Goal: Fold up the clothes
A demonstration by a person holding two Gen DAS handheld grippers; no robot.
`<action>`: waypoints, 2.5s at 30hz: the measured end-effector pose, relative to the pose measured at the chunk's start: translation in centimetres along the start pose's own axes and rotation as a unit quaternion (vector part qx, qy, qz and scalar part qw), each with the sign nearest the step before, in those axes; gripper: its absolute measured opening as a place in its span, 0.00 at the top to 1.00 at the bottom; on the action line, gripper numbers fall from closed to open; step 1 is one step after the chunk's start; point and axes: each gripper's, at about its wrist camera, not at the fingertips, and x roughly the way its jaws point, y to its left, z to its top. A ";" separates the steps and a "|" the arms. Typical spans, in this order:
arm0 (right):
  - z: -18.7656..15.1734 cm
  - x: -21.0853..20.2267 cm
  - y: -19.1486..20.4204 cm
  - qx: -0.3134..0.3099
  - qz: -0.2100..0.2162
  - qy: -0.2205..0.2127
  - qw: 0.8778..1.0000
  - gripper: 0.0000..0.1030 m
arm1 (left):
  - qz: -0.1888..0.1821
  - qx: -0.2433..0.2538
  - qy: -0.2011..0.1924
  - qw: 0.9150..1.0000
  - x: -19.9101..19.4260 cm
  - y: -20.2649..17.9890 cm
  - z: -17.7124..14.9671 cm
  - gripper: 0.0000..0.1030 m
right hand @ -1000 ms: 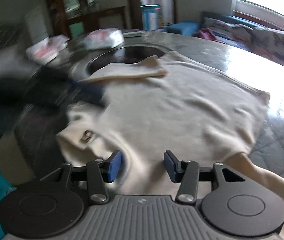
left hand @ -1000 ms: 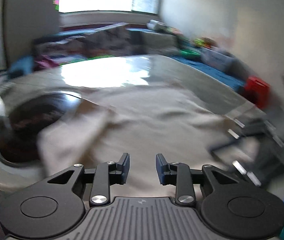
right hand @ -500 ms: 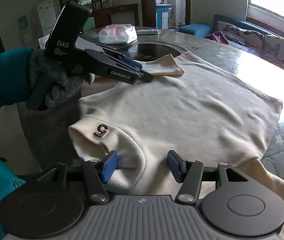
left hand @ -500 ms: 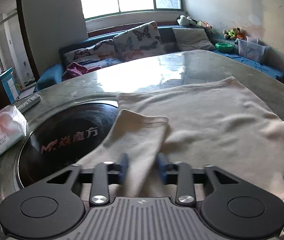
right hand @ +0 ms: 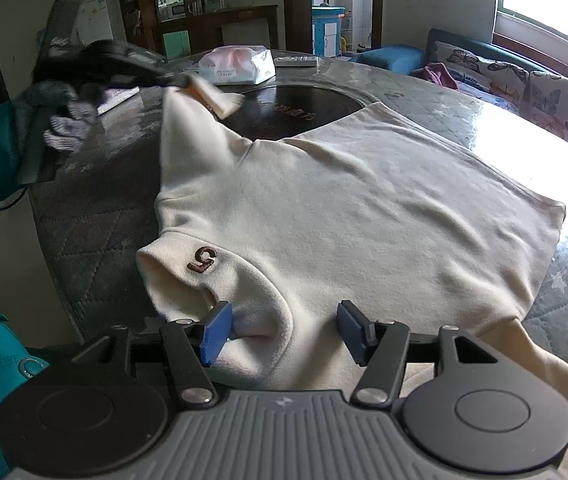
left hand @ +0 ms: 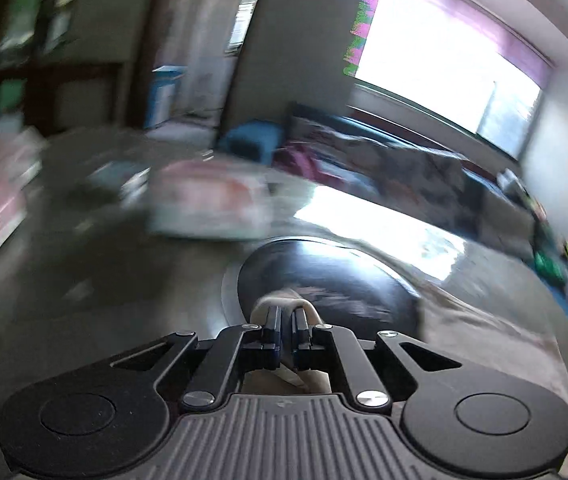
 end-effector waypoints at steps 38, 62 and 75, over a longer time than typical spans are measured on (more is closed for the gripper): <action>1.1 -0.7 -0.5 0.007 0.025 0.009 1.000 0.29 | 0.016 0.160 0.018 0.987 3.1 -4.3 1.9 0.79; 0.1 -0.9 -6.4 0.071 -0.049 0.003 0.996 0.27 | -0.150 0.207 0.126 0.959 4.5 -12.4 -4.0 0.76; 2.2 1.7 -9.9 0.086 -0.052 -0.008 0.995 0.27 | -0.152 0.206 0.140 0.957 7.2 -14.2 -3.8 0.71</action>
